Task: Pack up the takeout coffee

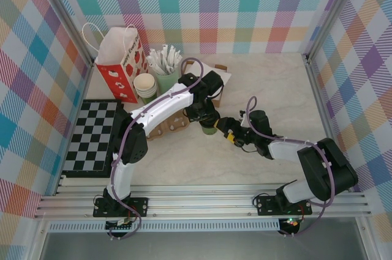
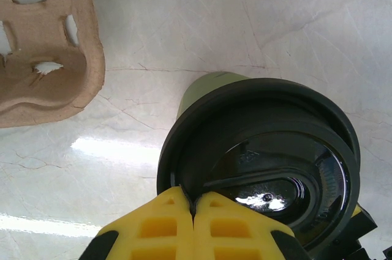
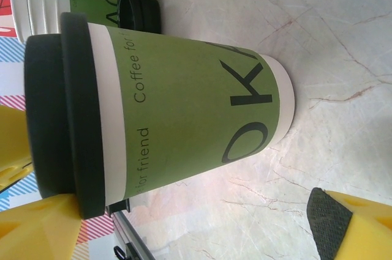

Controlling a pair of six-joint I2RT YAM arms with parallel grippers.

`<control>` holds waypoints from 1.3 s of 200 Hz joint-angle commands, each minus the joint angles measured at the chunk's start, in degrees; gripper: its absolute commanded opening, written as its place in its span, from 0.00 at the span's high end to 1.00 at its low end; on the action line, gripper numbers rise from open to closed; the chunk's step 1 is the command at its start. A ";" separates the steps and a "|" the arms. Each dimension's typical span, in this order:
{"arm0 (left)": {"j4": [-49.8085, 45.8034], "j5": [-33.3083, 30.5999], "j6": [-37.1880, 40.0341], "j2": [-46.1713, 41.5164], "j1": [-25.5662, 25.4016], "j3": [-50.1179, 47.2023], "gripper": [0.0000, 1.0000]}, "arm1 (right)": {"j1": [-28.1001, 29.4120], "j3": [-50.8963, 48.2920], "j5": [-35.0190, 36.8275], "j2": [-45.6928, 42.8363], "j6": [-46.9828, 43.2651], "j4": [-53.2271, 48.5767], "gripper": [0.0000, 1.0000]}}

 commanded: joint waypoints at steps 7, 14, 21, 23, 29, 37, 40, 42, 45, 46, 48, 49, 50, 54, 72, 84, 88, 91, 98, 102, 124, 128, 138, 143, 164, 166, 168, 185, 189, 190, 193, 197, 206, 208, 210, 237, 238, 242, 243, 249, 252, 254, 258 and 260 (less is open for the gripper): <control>-2.40 0.05 0.55 4.18 -1.31 -4.95 1.00 | 0.45 -2.21 3.49 2.84 -0.05 -12.14 0.05; -1.96 -0.09 0.51 4.25 -1.31 -5.68 1.00 | 0.45 -2.19 3.70 2.77 -0.08 -13.08 0.04; -1.72 -0.26 1.00 4.32 -1.25 -5.90 1.00 | 0.36 -2.19 3.33 2.29 0.05 -13.19 0.04; -1.73 -0.34 1.39 4.34 -1.22 -5.79 1.00 | 0.32 -2.14 3.08 2.12 0.09 -13.18 0.05; -1.81 -0.40 3.39 4.44 -1.16 -5.12 1.00 | 0.07 -1.82 1.84 1.28 0.25 -13.16 0.04; -2.06 -0.36 7.03 4.39 -1.16 -3.47 1.00 | -0.52 -0.97 -0.28 -0.48 0.80 -13.15 0.03; -2.21 -0.37 8.48 4.27 -1.15 -2.77 1.00 | -0.86 -0.49 -1.15 -1.34 0.94 -13.15 0.03; -2.38 -0.33 9.63 4.26 -1.15 -2.18 1.00 | -1.06 -0.20 -1.91 -1.78 0.97 -13.15 0.03; -2.62 -0.47 11.07 4.14 -1.14 -1.32 1.00 | -1.39 0.43 -2.95 -2.63 0.87 -13.64 0.02; -2.70 -0.48 11.60 4.07 -1.14 -1.06 1.00 | -1.48 0.66 -3.54 -2.85 0.79 -13.64 0.02; -2.76 -0.53 12.54 3.86 -1.08 -0.54 1.00 | -1.70 1.18 -3.80 -3.48 0.58 -14.40 0.02; -2.77 -0.59 13.21 3.80 -1.12 -0.32 1.00 | -1.81 1.43 -4.41 -3.76 0.38 -14.40 0.02; -2.82 -0.58 13.76 3.77 -1.09 -0.08 1.00 | -1.96 1.64 -4.68 -4.03 0.24 -14.70 0.02; -2.75 -0.57 15.98 3.39 -1.13 0.78 1.00 | -2.44 2.96 -5.39 -5.21 -0.71 -16.57 0.01; -2.10 -2.15 23.78 0.77 -1.10 2.96 1.00 | -5.25 9.07 -6.30 -9.35 -6.87 -28.39 0.00; -2.35 -2.65 29.43 -0.53 -1.10 4.21 1.00 | -8.54 10.86 -9.22 -10.19 -9.29 -32.06 0.00; -2.58 -2.33 31.23 -0.84 -1.06 4.58 1.00 | -9.62 11.18 -10.69 -10.04 -9.69 -32.52 0.00; -2.90 -1.96 32.56 -0.91 -1.06 4.93 1.00 | -10.51 11.44 -11.87 -9.83 -10.08 -32.87 0.00; -4.09 -0.92 35.59 -0.88 -0.99 6.27 1.00 | -12.31 12.39 -15.05 -8.92 -11.30 -34.04 0.00; -4.79 0.38 37.58 -0.69 -1.00 7.15 1.00 | -13.16 13.18 -16.87 -8.01 -12.28 -35.11 0.00; -5.91 8.04 47.85 -1.28 -1.45 7.81 1.00 | -15.51 18.79 -25.13 -2.65 -19.52 -42.56 0.01; -5.42 8.88 49.34 -1.67 -1.42 7.11 1.00 | -15.57 19.91 -25.81 -1.85 -20.68 -43.87 0.01; -4.86 10.60 53.56 -2.27 -1.43 5.88 1.00 | -15.63 22.27 -26.71 -0.12 -22.95 -46.59 0.03; -5.08 10.78 55.28 -2.37 -1.48 5.69 1.00 | -15.61 23.24 -26.45 0.61 -23.82 -47.64 0.03; -5.88 10.99 61.38 -2.03 -1.41 5.74 1.00 | -15.55 25.85 -26.86 3.59 -25.49 -49.55 0.06; -5.78 10.91 61.83 -1.99 -1.46 5.71 1.00 | -15.57 26.11 -26.92 3.96 -25.70 -49.83 0.07; -5.71 10.80 62.14 -1.94 -1.53 5.64 1.00 | -15.55 26.29 -27.03 4.38 -25.84 -49.94 0.08; -4.40 8.63 64.13 -1.97 -1.66 5.07 1.00 | -15.55 27.41 -28.36 7.44 -27.06 -51.38 0.13; -3.89 8.34 64.48 -2.17 -1.71 4.60 1.00 | -15.55 27.43 -28.66 7.90 -27.19 -51.42 0.14; -3.73 8.28 64.53 -2.21 -1.74 4.53 1.00 | -15.55 27.39 -28.71 8.00 -27.21 -51.36 0.14; -3.29 8.04 64.85 -2.35 -1.68 4.11 1.00 | -15.55 27.35 -28.90 8.28 -27.22 -51.16 0.15; -2.74 7.96 65.16 -2.53 -1.69 3.59 1.00 | -15.55 27.22 -29.27 8.55 -27.24 -50.98 0.15; -1.50 7.96 66.09 -3.05 -1.86 2.16 1.00 | -15.55 27.00 -29.92 8.92 -27.28 -50.47 0.15; -1.17 7.91 66.22 -3.15 -1.90 1.89 1.00 | -15.55 26.99 -30.02 9.00 -27.29 -50.43 0.15; -0.97 7.83 66.40 -3.24 -1.91 1.58 1.00 | -15.55 26.93 -30.22 9.02 -27.32 -50.35 0.15; -0.10 6.57 68.29 -3.10 -2.46 -0.54 1.00 | -15.46 26.73 -32.11 10.01 -28.15 -50.31 0.15; -0.08 6.52 68.37 -3.07 -2.46 -0.58 1.00 | -15.46 26.73 -32.10 10.02 -28.13 -50.32 0.15; 0.13 6.16 68.44 -3.05 -2.58 -0.86 1.00 | -15.46 26.73 -32.07 10.28 -28.31 -50.40 0.15; 0.17 6.18 68.54 -3.09 -2.61 -0.96 1.00 | -15.46 26.73 -32.04 10.33 -28.35 -50.45 0.15; 0.41 6.31 68.76 -3.04 -2.64 -1.30 1.00 | -15.47 26.73 -32.11 10.63 -28.55 -50.63 0.15; 0.59 6.36 68.87 -3.08 -2.62 -1.46 1.00 | -15.46 26.73 -32.12 10.83 -28.63 -50.60 0.18; 0.70 6.39 68.96 -3.09 -2.64 -1.56 1.00 | -15.48 26.73 -32.11 10.95 -28.60 -50.64 0.19; 0.87 6.46 68.98 -3.12 -2.56 -1.76 1.00 | -15.46 26.65 -32.11 11.23 -28.50 -50.62 0.20; 0.90 6.46 69.01 -3.12 -2.58 -1.84 1.00 | -15.46 26.64 -32.06 11.42 -28.43 -50.60 0.20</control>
